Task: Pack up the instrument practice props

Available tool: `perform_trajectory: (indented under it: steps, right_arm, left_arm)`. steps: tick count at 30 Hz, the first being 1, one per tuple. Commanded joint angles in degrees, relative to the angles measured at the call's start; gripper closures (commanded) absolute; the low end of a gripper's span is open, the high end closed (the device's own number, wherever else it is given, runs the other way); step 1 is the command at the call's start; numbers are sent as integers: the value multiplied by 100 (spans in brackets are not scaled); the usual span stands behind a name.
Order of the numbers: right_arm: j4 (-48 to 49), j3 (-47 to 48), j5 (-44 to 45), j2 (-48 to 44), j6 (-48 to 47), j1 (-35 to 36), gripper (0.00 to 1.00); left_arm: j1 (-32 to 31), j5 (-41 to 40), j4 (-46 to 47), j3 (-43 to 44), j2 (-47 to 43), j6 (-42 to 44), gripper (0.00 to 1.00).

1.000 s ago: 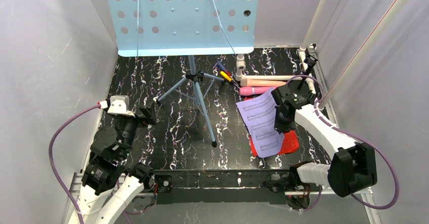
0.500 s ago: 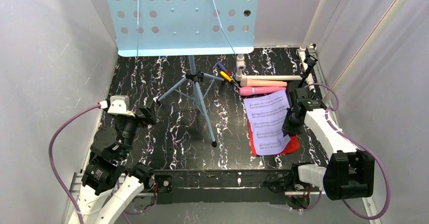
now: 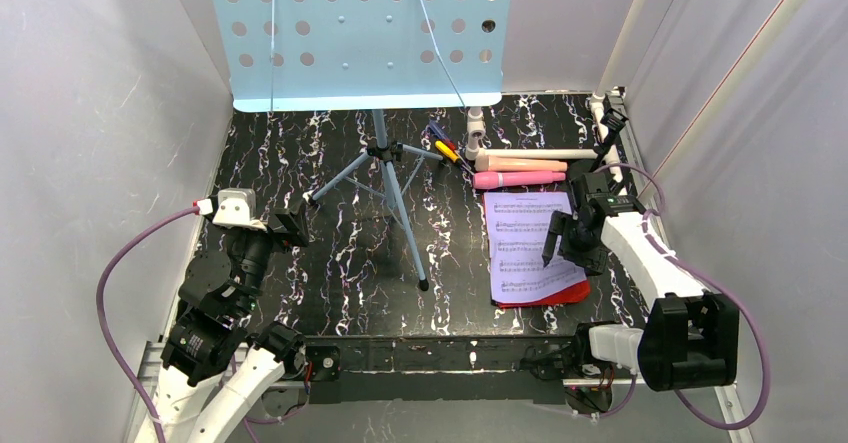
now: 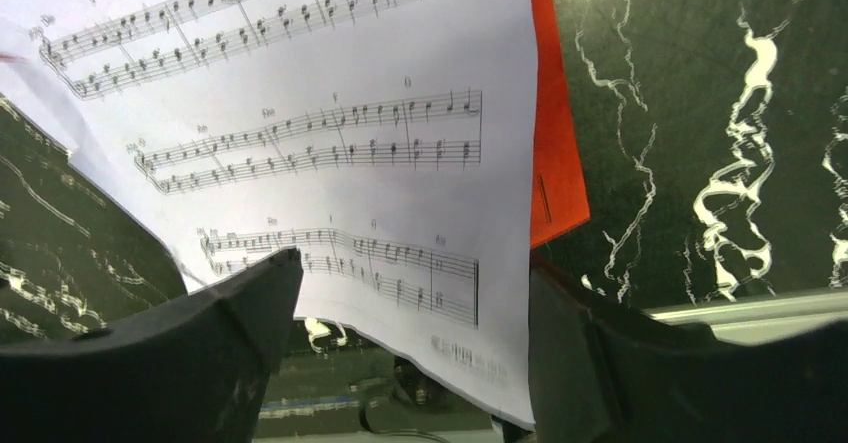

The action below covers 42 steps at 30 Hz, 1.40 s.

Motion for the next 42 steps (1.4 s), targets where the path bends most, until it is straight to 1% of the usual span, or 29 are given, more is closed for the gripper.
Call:
perform_trajectory:
  steps: [1, 3, 4, 8, 11, 15, 19, 23, 27, 29, 31, 35, 39, 42]
  right_arm:
    - [-463, 501, 331, -333, -198, -34, 10]
    - [-601, 635, 436, -432, -216, -39, 2]
    - [-650, 714, 468, -481, -219, -34, 2]
    - [-786, 951, 603, -709, -209, 59, 1]
    - [-766, 1081, 1039, -938, -89, 355, 1]
    - [-175, 965, 968, -1349, 139, 976, 1]
    - [785, 581, 773, -1780, 357, 1748, 1]
    - [1944, 135, 514, -1957, 481, 2298, 1]
    - [3575, -328, 17, -1836, 616, 2711, 1]
    - [4268, -419, -270, -1643, 593, 2839, 1]
    - [4906, -443, -789, -1384, 490, 2903, 1]
    - [6381, -505, -1569, -926, 184, 2932, 1]
    - [7507, -458, -1793, -448, -86, 2932, 1]
    - [8578, -428, -1976, 60, -47, 2937, 1]
  left_arm:
    - [-8, -19, 145, -14, 50, 26, 18]
    - [-12, -14, 141, -12, 65, 29, 18]
    - [-10, -21, 140, -12, 62, 33, 18]
    - [-12, -16, 132, -12, 66, 29, 18]
    - [-12, 23, 120, 0, 90, 15, 18]
    - [-14, 157, 87, 19, 147, -51, 18]
    - [-7, 307, 32, 45, 252, -166, 18]
    - [-8, 576, -46, 84, 343, -345, 17]
    - [-10, 853, -168, 130, 485, -522, 17]
    - [-9, 970, -269, 169, 589, -588, 16]
    - [-8, 1094, -336, 174, 682, -647, 16]
    - [-8, 1369, -267, 121, 734, -704, 16]
    - [-8, 1397, -243, 92, 752, -672, 14]
    - [-7, 1392, -141, 1, 785, -646, 11]
